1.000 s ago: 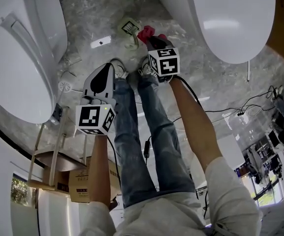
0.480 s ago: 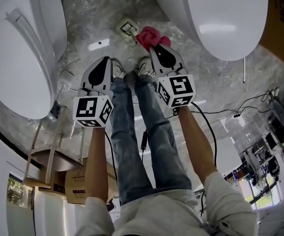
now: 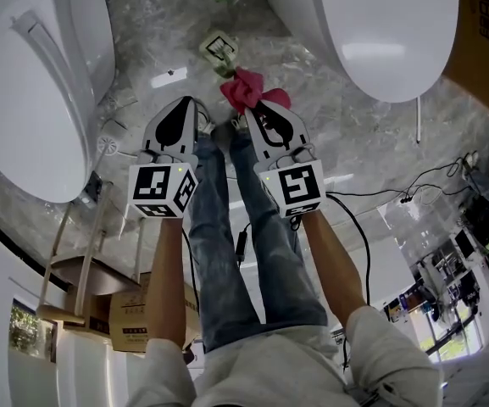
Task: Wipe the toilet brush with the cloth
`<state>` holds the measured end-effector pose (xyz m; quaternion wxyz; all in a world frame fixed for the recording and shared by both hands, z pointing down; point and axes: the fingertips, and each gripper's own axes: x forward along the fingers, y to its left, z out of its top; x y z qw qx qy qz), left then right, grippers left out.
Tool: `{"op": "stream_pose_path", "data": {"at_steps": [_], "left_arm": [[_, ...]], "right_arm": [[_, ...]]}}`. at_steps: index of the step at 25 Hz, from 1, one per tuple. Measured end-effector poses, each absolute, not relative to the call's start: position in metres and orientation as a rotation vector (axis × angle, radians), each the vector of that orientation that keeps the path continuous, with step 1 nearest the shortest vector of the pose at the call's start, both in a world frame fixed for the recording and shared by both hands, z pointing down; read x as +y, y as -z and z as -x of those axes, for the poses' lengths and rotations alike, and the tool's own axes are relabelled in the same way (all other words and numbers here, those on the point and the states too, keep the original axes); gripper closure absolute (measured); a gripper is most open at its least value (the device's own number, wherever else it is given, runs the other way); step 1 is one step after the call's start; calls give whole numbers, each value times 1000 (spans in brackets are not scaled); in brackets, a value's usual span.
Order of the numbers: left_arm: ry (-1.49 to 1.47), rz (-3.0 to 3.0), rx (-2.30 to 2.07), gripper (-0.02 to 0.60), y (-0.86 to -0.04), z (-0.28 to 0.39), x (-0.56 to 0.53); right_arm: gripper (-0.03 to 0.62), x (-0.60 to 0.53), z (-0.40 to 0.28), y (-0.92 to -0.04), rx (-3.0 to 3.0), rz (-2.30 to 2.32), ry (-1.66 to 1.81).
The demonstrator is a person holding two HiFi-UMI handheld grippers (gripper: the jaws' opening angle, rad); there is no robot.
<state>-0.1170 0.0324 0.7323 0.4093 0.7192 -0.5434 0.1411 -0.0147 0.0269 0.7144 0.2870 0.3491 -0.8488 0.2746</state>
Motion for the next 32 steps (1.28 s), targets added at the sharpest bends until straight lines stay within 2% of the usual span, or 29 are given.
{"op": "stream_pose_path", "data": {"at_steps": [17,32], "left_arm": [[-338,-1793,-1378,561,-737,124,38],[-349,-1783,-1381,561,-737,130,38]], "right_arm": [[534,20,17,-795,-2134,-855,-716],[534,37,9,-878,-1936,-789,-875]]}}
